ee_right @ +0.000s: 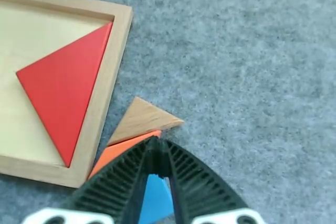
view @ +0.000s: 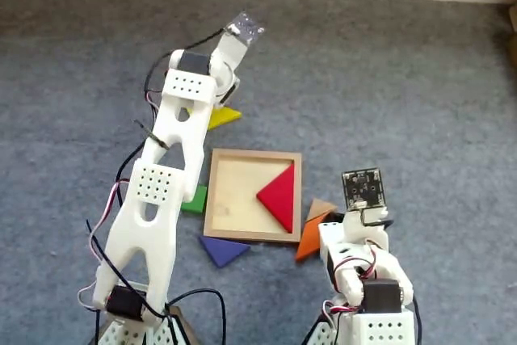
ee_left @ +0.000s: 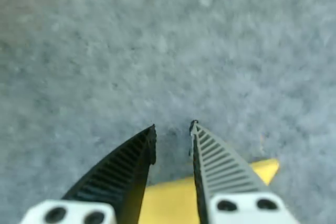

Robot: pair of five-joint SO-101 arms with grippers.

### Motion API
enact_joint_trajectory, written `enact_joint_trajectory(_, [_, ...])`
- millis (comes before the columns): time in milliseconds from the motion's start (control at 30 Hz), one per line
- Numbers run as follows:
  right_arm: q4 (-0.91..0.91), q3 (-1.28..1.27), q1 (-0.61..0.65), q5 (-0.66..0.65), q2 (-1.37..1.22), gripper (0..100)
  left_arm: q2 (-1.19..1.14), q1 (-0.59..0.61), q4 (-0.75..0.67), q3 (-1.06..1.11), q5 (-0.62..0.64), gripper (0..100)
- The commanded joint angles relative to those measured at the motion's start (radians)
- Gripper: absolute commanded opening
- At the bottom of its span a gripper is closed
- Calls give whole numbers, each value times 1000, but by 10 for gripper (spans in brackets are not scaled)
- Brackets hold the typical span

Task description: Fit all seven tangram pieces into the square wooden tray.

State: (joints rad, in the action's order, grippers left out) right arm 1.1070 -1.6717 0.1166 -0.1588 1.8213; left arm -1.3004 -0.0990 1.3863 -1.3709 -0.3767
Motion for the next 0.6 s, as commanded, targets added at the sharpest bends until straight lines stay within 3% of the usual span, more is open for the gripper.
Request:
enact_joint_trajectory(0, [8,-116,-16,-11,12,21,16,-8,157,-39,-107,125])
enact_joint_trajectory(167, [8,-116,-16,-11,12,21,31,-4,390,-107,-192,123])
enact_joint_trajectory(400, [8,-116,-16,-11,12,21,31,90,402,-110,-184,123])
enact_joint_trajectory(567, [8,-116,-16,-11,12,21,44,157,407,-108,-95,125])
